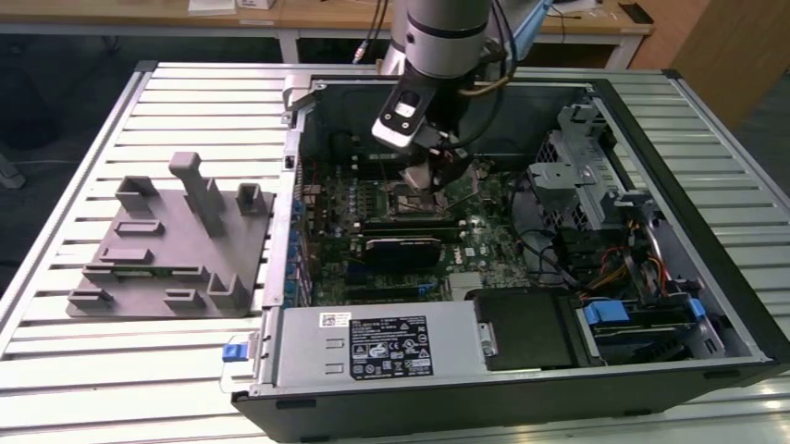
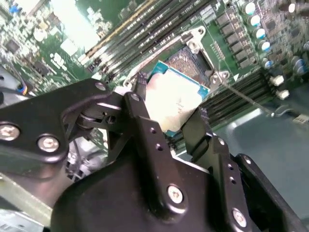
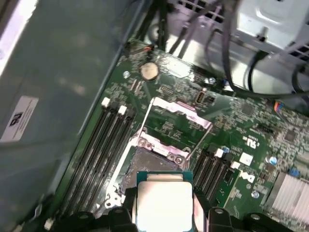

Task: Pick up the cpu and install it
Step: 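Place the cpu into insertion slot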

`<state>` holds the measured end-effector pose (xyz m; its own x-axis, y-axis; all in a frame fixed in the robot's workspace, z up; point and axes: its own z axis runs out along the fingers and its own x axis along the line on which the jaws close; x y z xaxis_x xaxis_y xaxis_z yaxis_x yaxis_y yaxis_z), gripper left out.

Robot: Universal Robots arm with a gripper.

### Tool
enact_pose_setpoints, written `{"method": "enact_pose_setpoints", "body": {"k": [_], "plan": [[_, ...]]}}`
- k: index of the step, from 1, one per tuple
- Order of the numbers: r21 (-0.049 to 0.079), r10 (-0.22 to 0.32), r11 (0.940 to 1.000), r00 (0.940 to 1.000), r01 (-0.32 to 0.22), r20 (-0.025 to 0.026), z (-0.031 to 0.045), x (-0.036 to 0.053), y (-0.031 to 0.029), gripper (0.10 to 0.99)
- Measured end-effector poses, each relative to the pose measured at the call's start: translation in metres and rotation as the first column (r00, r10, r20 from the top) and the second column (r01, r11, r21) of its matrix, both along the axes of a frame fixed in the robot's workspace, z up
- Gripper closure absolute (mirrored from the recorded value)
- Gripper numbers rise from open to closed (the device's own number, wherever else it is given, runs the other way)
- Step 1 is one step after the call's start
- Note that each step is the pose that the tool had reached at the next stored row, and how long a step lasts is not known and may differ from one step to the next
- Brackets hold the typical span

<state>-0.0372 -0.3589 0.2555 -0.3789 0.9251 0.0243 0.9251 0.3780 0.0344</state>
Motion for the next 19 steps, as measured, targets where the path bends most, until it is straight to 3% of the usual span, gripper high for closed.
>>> {"method": "enact_pose_setpoints", "body": {"k": [4, 7, 11, 16, 19], "plan": [[0.0, -0.072, 0.9974, 0.9974, 0.072, 0.0, -0.0004, 0.0, 0.0, 0.545], [0.0, -0.127, 0.9919, 0.9919, 0.127, 0.0, -0.0008, 0.0, 0.0, 0.545], [0.0, -0.198, 0.9802, 0.9802, 0.198, 0.0, -0.0011, 0.0, 0.0, 0.545], [0.0, -0.284, 0.9589, 0.9589, 0.284, -0.0001, -0.0017, 0.0, 0.0, 0.545], [0.0, -0.297, 0.9547, 0.9547, 0.297, 0.0005, -0.0042, 0.0, 0.0, 0.545]]}}
